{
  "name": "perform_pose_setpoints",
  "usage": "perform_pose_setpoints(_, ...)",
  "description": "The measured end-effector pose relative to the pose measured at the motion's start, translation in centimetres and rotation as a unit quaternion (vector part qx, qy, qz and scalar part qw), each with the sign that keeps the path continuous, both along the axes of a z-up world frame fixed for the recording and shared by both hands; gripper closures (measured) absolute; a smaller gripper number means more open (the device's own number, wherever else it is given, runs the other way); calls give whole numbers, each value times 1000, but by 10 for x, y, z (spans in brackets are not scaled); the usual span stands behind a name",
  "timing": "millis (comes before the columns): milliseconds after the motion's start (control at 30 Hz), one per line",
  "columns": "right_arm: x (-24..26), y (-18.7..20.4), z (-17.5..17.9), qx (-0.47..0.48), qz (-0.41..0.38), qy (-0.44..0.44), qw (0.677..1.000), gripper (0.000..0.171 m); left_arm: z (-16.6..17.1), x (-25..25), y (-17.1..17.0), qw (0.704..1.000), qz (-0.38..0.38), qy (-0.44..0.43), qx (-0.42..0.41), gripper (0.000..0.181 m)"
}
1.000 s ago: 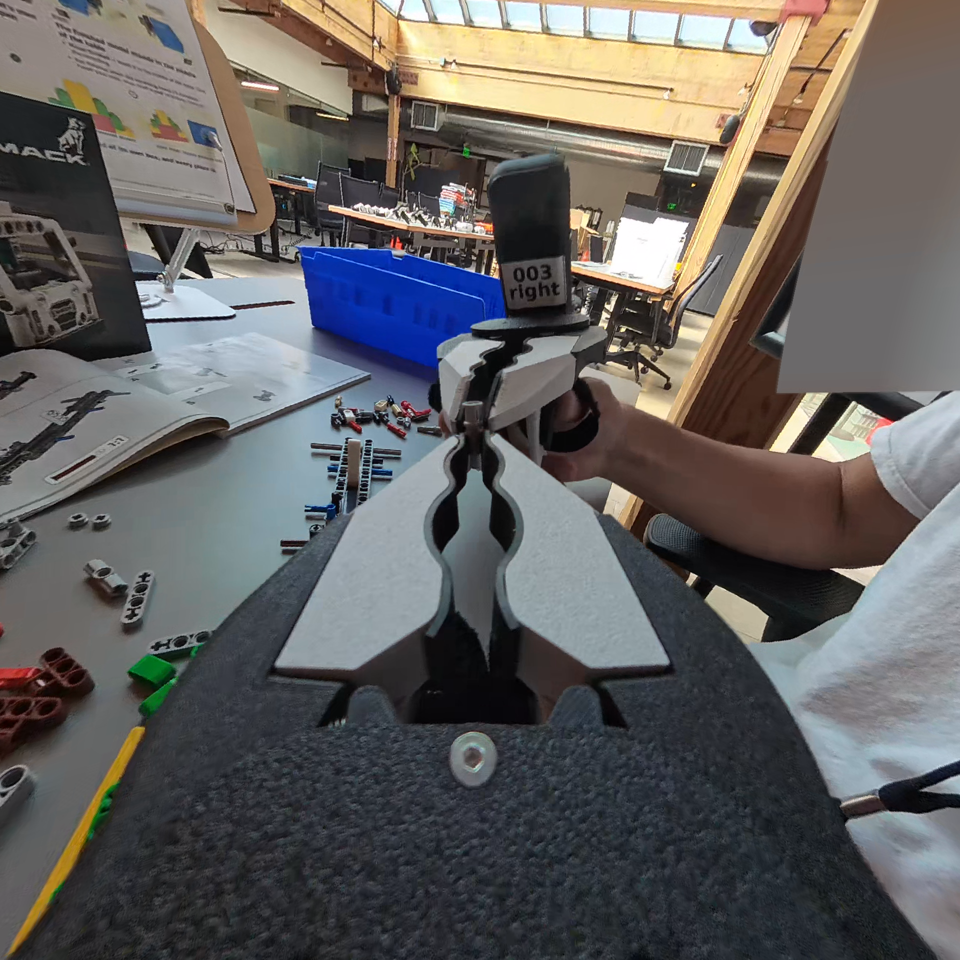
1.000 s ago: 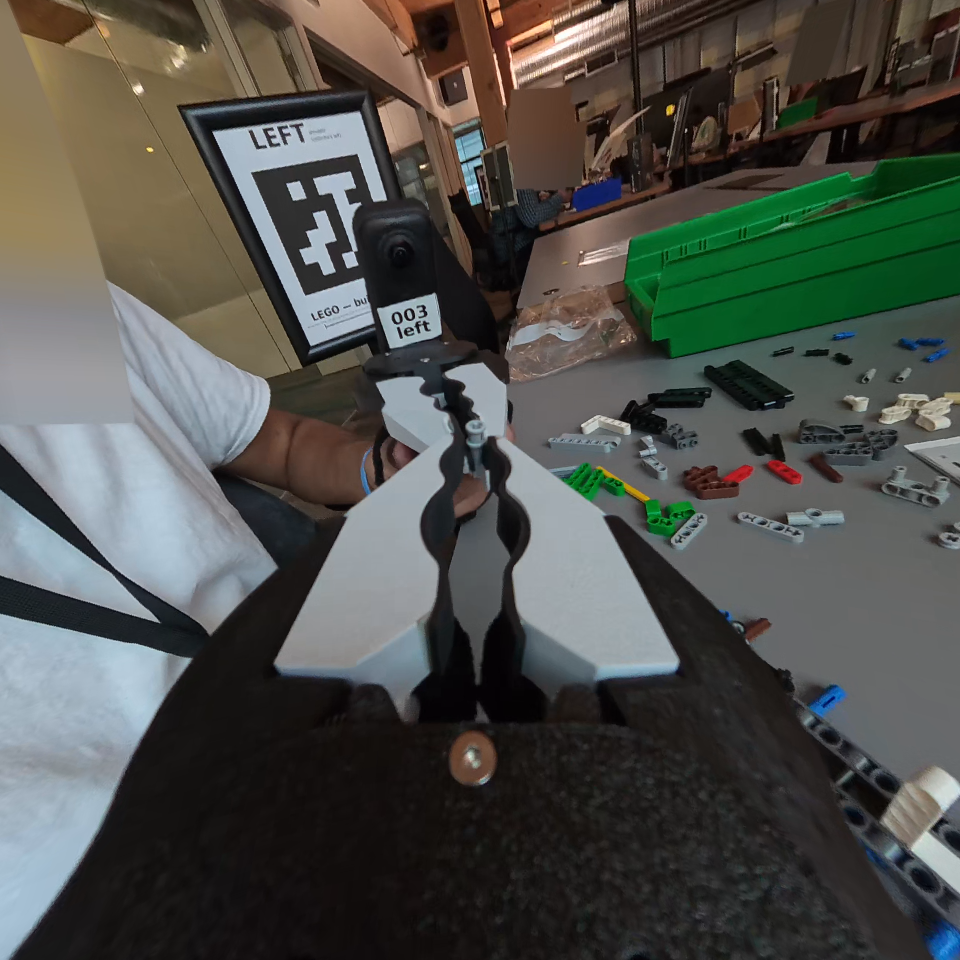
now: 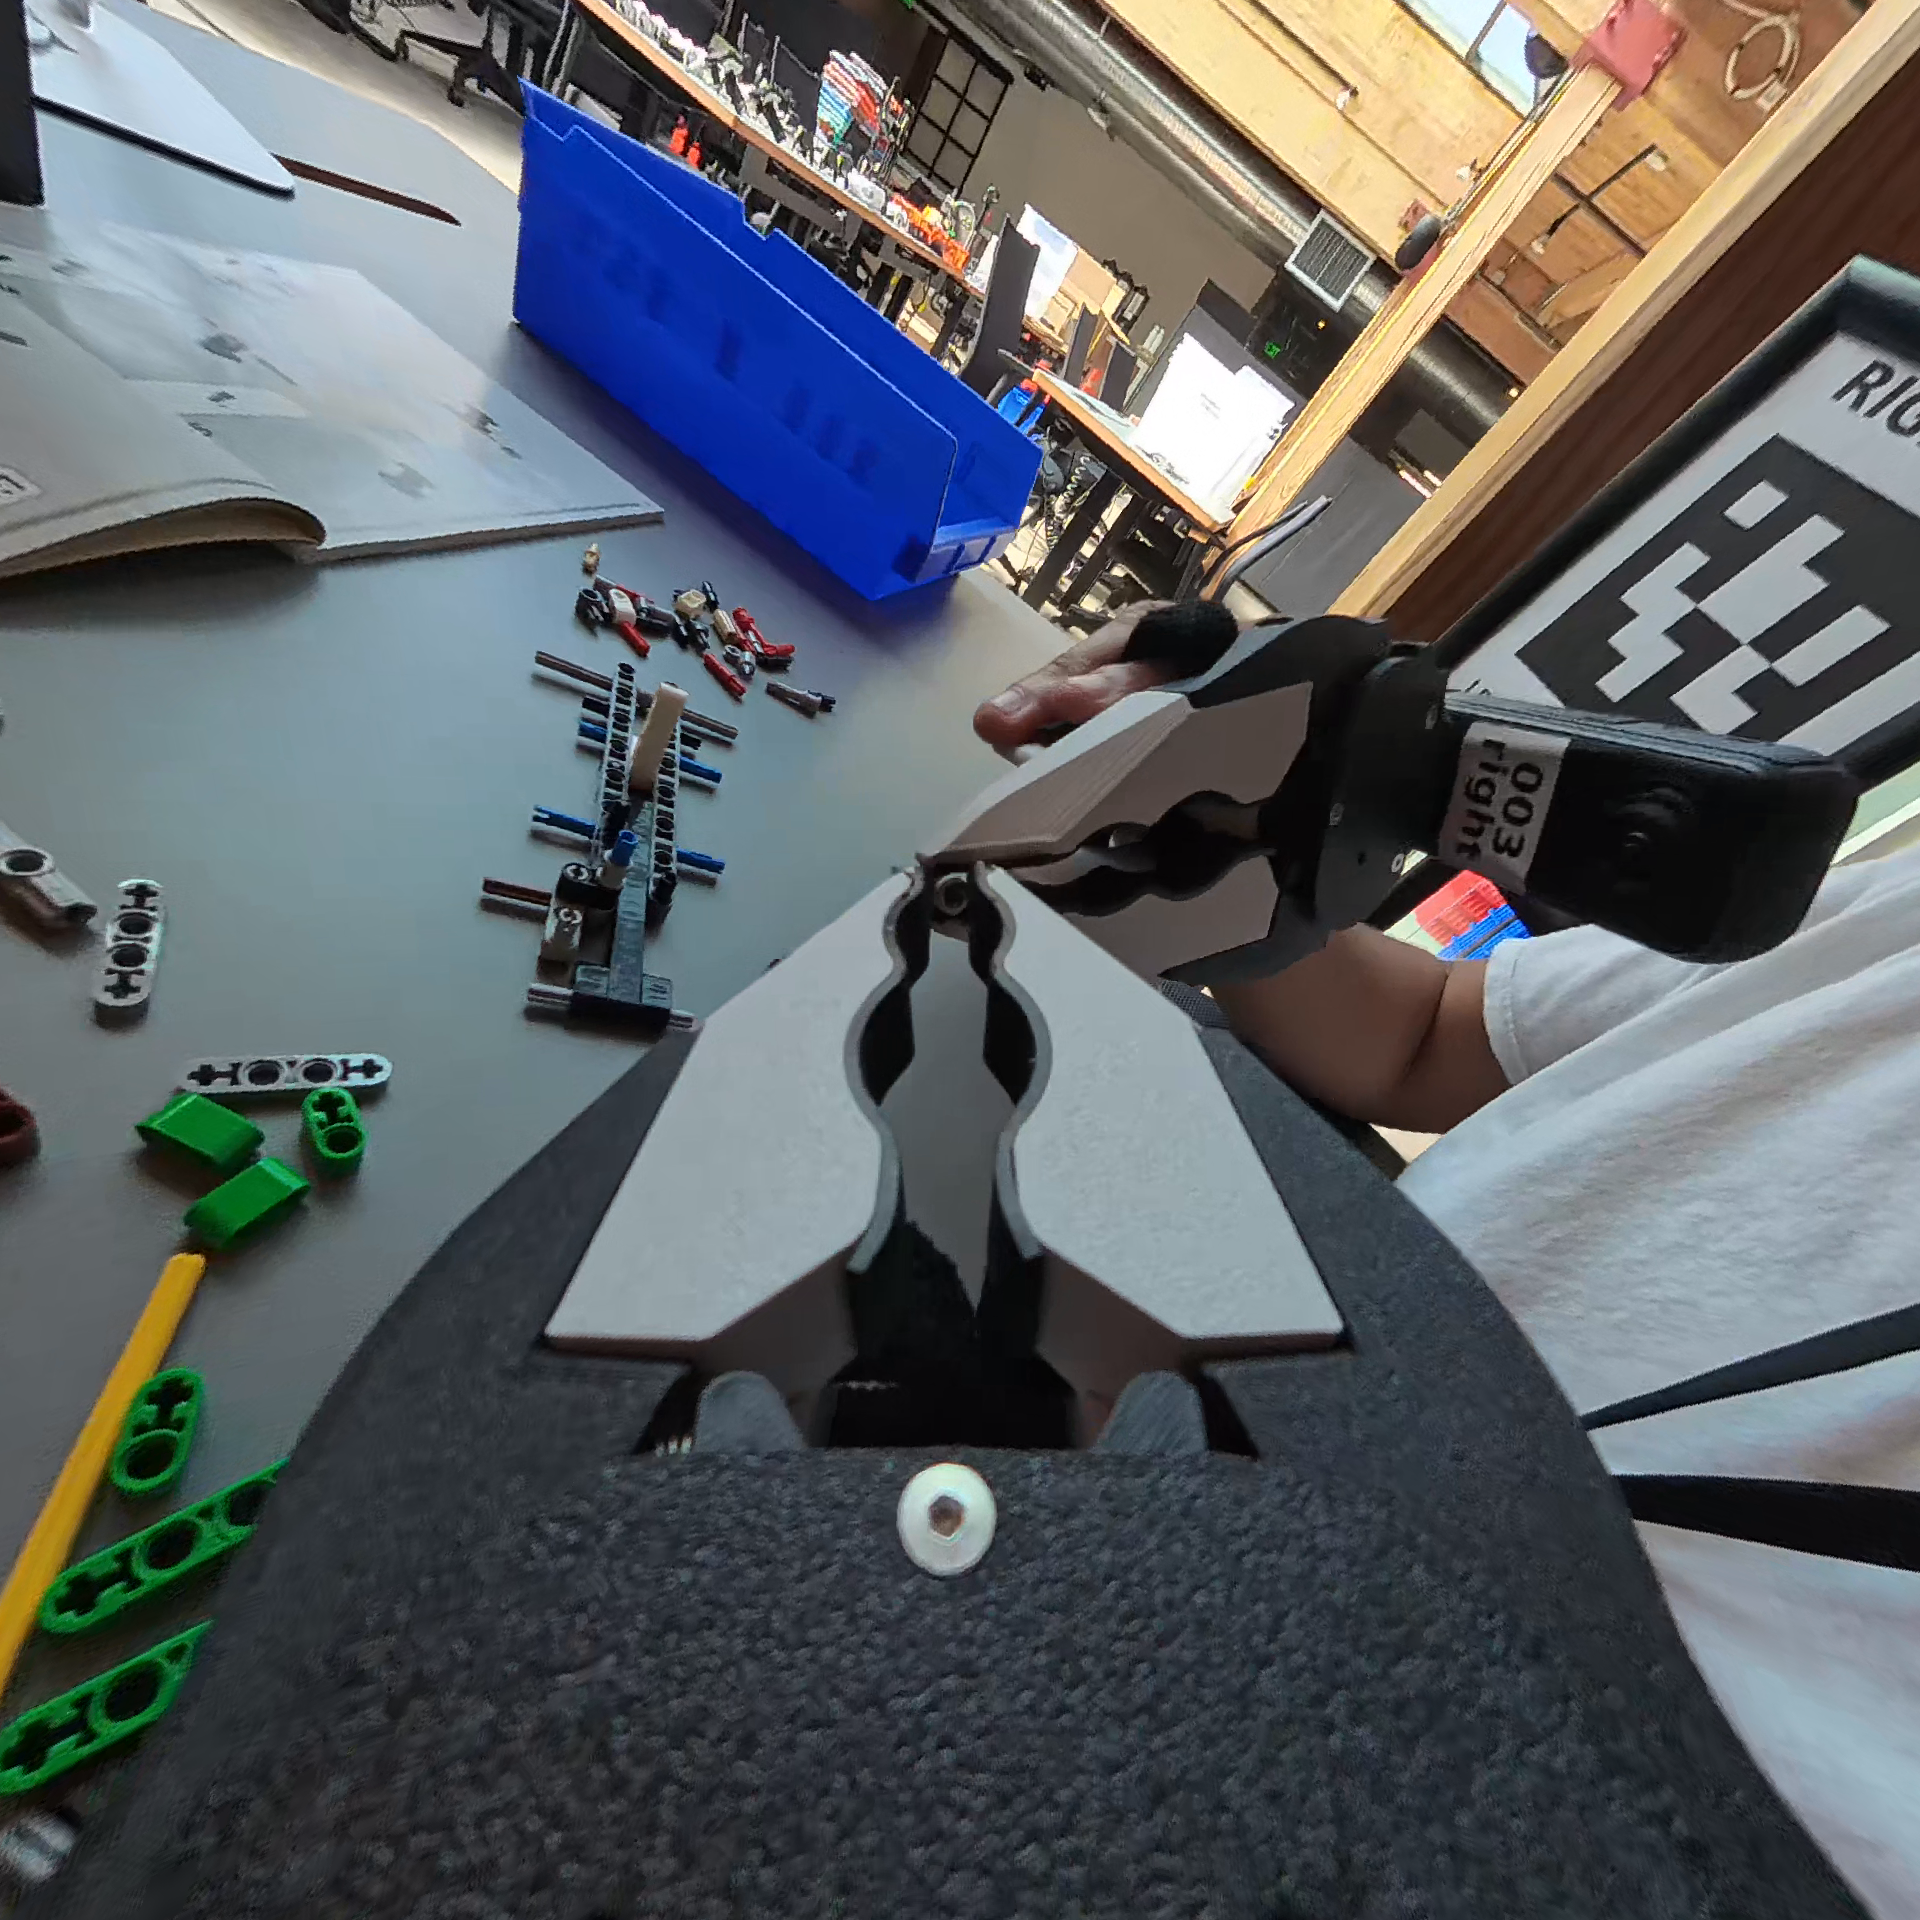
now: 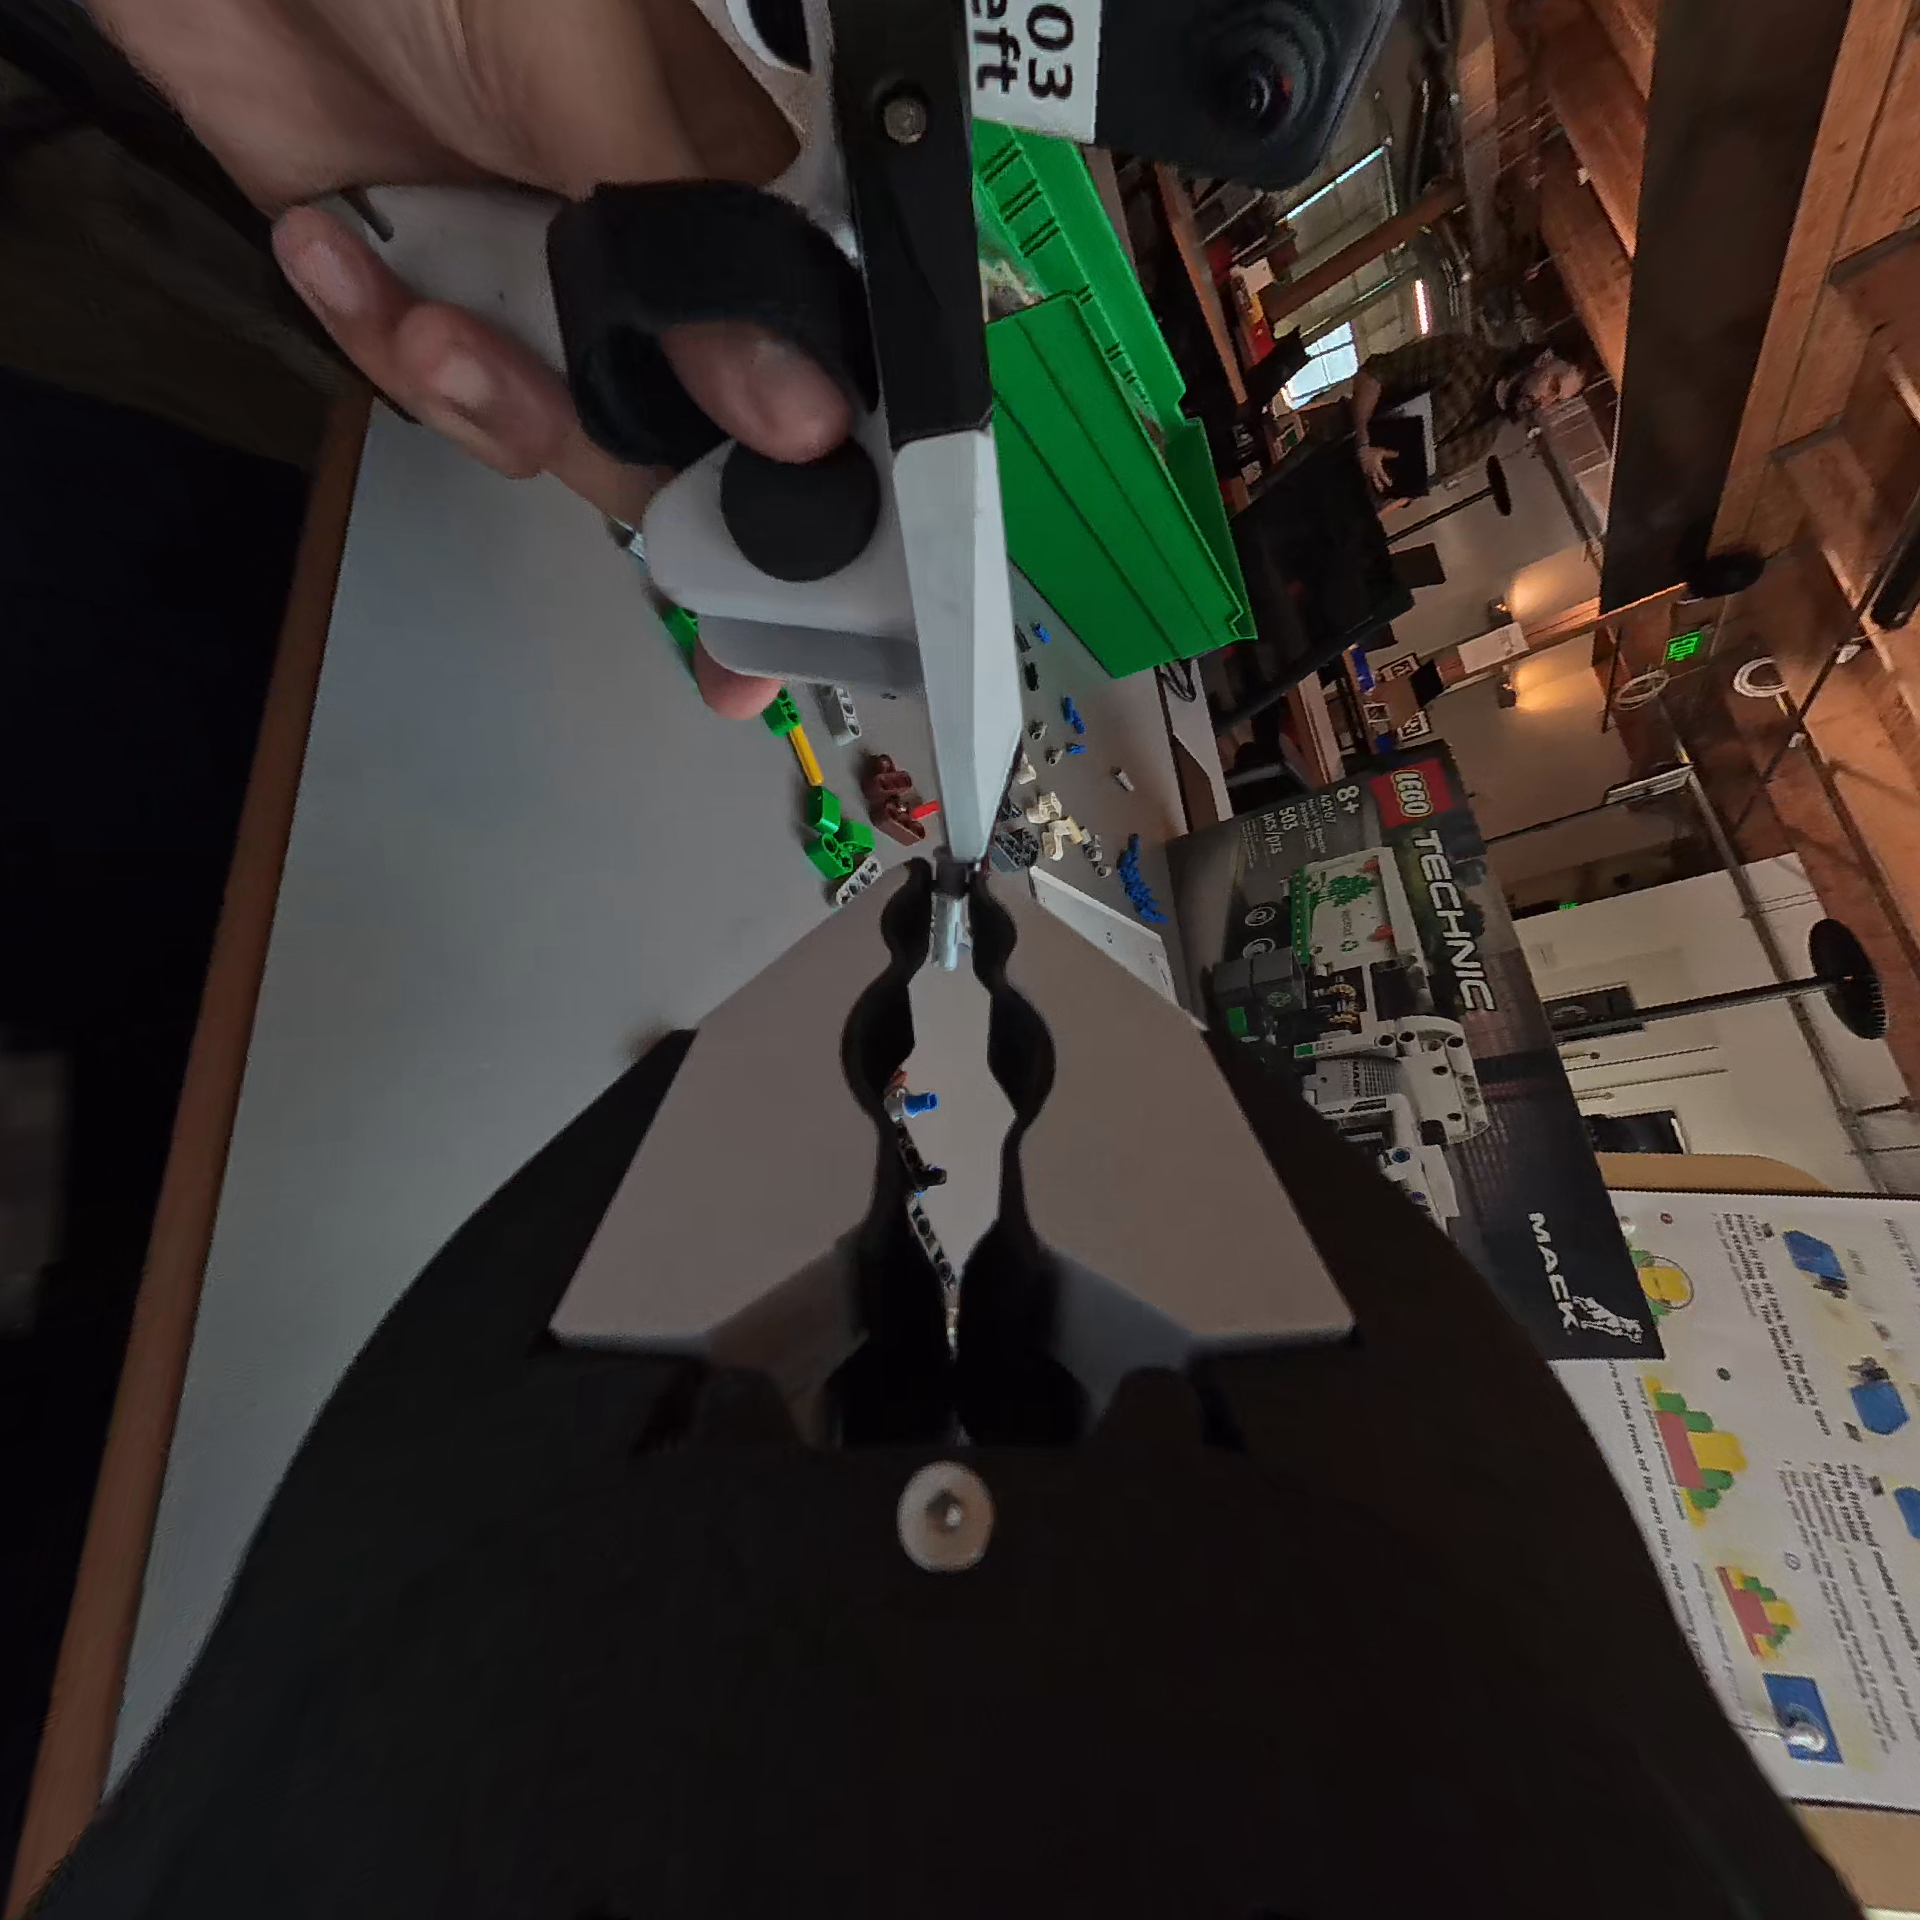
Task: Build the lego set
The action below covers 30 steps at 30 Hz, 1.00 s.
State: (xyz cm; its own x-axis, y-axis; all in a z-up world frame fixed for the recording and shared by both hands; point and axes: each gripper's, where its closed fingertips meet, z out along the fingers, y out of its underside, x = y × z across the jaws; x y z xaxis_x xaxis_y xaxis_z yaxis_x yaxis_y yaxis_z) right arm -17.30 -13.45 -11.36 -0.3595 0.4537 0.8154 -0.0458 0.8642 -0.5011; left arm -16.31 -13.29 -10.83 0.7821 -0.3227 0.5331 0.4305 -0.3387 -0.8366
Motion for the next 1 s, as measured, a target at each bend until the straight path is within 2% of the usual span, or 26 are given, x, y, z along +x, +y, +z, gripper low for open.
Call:
perform_pose_setpoints(133,1,-3,-1,-85,17,-37,996,166,0,-2,-3,1000,-13,-25,-6,177)
perform_pose_setpoints(267,4,-1,1,-155,36,-69,985,156,7,-11,-7,999,-14,-45,1,178)
perform_pose_setpoints(367,4,-3,1,-148,37,-68,986,158,9,-6,-8,998,-30,-62,3,178)
perform_pose_setpoints(467,-1,0,-6,-98,14,-53,994,170,5,2,-7,997,-44,-61,-6,178)
perform_pose_setpoints(533,-1,2,-11,-84,9,-66,994,170,-1,2,-6,999,-36,0,-9,177)
perform_pose_setpoints(567,0,2,-15,-86,7,-86,993,171,-5,3,-7,998,-29,58,-9,176)
perform_pose_setpoints(633,2,1,-18,-94,9,-107,990,170,-10,3,-8,983,-16,180,-3,173)
perform_pose_setpoints(700,6,-3,-17,-114,25,-125,985,170,-14,4,-10,964,-10,266,-3,169)
perform_pose_setpoints(767,8,-4,-16,-125,31,-134,983,171,-12,7,-11,954,-7,301,8,170)
perform_pose_setpoints(1000,9,-6,-21,-131,36,-147,980,170,-15,10,-11,948,-12,318,7,176)
